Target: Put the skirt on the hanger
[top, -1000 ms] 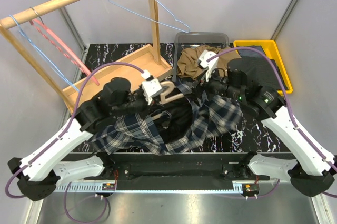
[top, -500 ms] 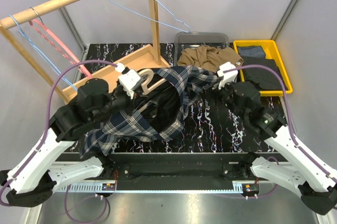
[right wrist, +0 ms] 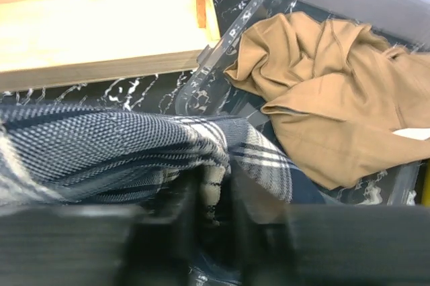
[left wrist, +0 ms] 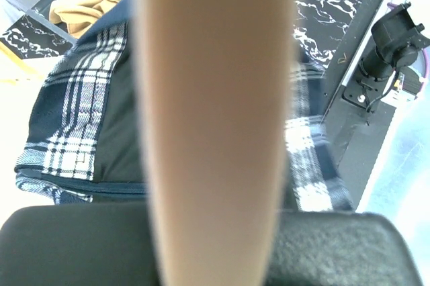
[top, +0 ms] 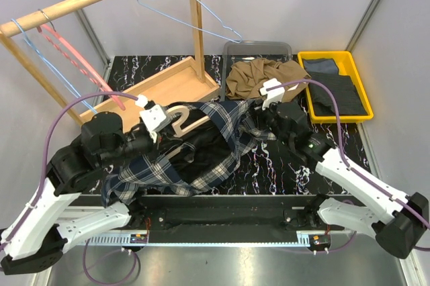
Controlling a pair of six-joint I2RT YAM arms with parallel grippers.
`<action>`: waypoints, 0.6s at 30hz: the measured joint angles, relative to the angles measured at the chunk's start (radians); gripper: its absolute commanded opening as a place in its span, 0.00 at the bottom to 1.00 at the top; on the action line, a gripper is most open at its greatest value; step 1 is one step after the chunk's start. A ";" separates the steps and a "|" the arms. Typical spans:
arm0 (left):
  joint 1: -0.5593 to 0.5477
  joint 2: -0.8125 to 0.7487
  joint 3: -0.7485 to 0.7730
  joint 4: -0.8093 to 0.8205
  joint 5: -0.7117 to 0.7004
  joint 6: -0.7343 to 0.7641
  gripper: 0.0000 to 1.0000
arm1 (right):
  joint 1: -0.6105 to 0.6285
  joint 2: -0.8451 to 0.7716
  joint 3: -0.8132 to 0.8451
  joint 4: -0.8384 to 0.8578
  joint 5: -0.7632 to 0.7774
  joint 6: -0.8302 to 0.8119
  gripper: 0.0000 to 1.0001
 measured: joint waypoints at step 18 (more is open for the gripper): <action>0.001 -0.102 -0.056 0.019 -0.024 0.000 0.00 | -0.165 0.063 0.002 -0.035 0.063 0.220 0.00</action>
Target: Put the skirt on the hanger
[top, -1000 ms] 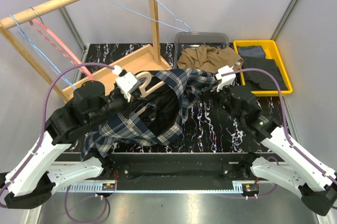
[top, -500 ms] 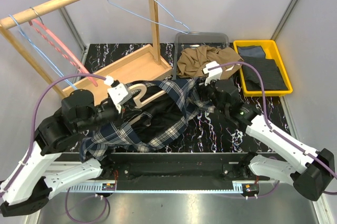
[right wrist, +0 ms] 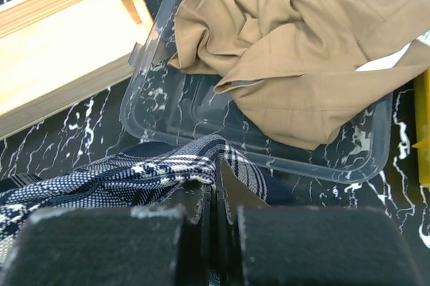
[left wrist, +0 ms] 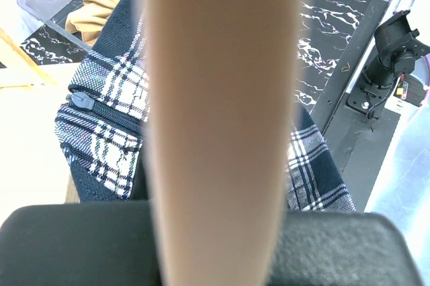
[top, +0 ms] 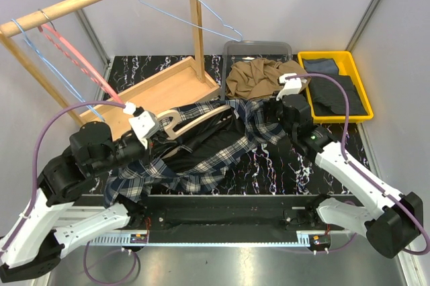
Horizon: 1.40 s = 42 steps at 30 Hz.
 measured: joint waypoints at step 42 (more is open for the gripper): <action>0.000 0.171 -0.009 0.020 -0.140 -0.045 0.00 | 0.110 0.047 0.257 -0.222 -0.368 -0.084 0.58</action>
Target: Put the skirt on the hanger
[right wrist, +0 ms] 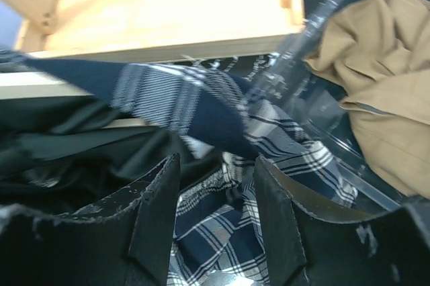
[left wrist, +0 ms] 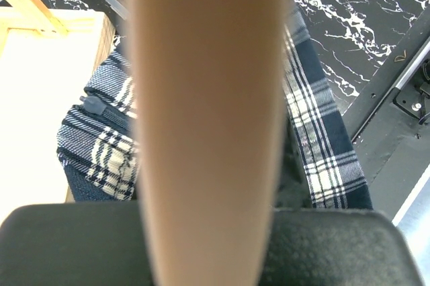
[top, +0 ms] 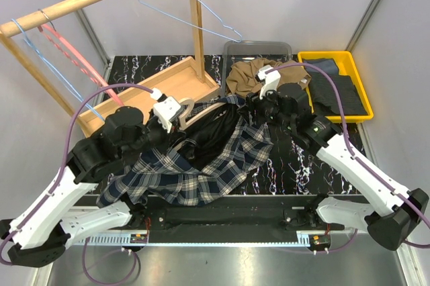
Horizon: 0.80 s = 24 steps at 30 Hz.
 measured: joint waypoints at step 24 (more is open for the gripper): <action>0.000 0.024 -0.001 0.024 0.026 0.000 0.00 | 0.002 0.008 0.024 0.004 0.026 -0.001 0.00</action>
